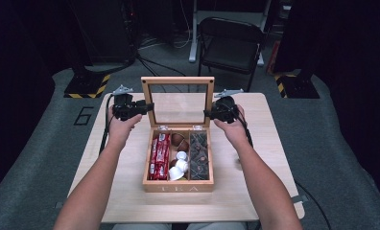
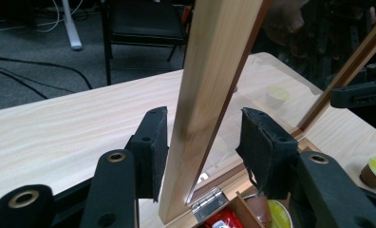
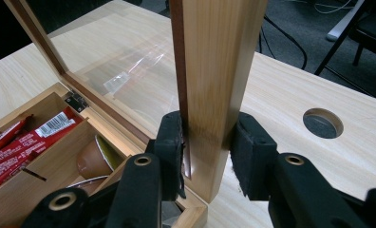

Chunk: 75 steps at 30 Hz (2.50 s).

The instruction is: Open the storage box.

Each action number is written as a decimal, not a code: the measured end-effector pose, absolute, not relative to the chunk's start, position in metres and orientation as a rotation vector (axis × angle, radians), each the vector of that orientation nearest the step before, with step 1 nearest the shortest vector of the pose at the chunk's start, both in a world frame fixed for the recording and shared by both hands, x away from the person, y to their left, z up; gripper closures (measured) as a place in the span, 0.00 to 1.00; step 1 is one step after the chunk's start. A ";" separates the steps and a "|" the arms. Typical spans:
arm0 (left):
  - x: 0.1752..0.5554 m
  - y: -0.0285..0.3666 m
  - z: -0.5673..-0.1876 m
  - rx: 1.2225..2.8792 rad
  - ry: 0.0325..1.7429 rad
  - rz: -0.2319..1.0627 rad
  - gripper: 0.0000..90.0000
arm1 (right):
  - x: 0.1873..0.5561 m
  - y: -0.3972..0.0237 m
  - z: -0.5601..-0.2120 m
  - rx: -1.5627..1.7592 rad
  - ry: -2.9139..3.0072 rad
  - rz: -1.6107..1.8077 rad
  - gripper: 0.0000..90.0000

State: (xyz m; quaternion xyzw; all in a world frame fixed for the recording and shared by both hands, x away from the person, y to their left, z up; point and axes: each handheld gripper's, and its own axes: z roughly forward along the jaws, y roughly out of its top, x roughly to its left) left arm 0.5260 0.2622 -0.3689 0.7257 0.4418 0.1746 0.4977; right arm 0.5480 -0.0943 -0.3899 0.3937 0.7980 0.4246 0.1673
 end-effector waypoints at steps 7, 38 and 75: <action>0.530 0.261 -0.368 1.797 1.045 0.435 0.64 | 0.546 -0.094 -0.390 1.118 2.270 1.205 0.73; 0.511 0.264 -0.365 1.794 1.000 0.444 0.64 | 0.518 -0.102 -0.344 1.100 2.162 1.352 0.69; 0.436 0.276 -0.330 1.785 0.880 0.409 0.62 | 0.456 -0.110 -0.321 0.987 2.231 1.378 0.63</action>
